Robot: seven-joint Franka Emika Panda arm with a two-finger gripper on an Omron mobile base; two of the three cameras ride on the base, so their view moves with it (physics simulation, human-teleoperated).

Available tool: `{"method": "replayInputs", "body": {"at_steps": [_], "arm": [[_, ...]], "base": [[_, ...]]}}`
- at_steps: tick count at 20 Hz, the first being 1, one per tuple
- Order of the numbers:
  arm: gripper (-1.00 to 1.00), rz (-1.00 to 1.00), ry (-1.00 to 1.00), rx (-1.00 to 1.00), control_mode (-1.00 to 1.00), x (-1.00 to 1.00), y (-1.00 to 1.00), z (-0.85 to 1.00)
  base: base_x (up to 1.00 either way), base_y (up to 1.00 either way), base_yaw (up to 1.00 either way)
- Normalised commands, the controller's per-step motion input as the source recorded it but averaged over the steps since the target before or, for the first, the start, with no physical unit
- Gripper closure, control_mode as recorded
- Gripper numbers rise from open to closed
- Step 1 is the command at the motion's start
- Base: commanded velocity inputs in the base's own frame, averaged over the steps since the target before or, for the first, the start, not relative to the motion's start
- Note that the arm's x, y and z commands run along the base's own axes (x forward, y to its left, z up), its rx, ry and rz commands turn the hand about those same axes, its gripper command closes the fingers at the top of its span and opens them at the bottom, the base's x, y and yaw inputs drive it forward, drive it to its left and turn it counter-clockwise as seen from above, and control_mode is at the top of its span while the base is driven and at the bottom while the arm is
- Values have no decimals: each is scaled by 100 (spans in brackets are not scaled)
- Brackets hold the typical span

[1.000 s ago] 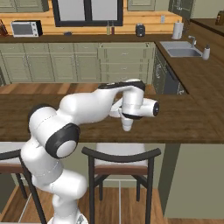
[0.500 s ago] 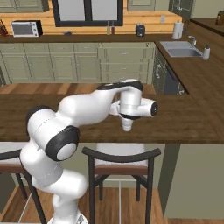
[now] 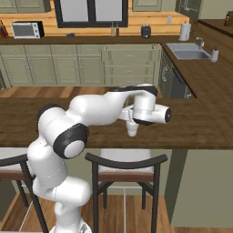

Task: Take a straw from the drawer in front and place it inside the glass cup on the dining counter.

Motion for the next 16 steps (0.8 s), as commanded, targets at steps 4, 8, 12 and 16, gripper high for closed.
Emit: {"method": "replayInputs", "body": {"at_steps": [4,8,12,16], "arm": [[100,0,0,0,-100,28,2,-24],[100,1,2,0,-100,29,0,-13],[100,0,1,0,-100,23,0,-11],[100,1,0,0,-100,10,-7,-13]], "base": [[0,0,0],[0,0,0],[0,0,0],[0,0,0]]}}
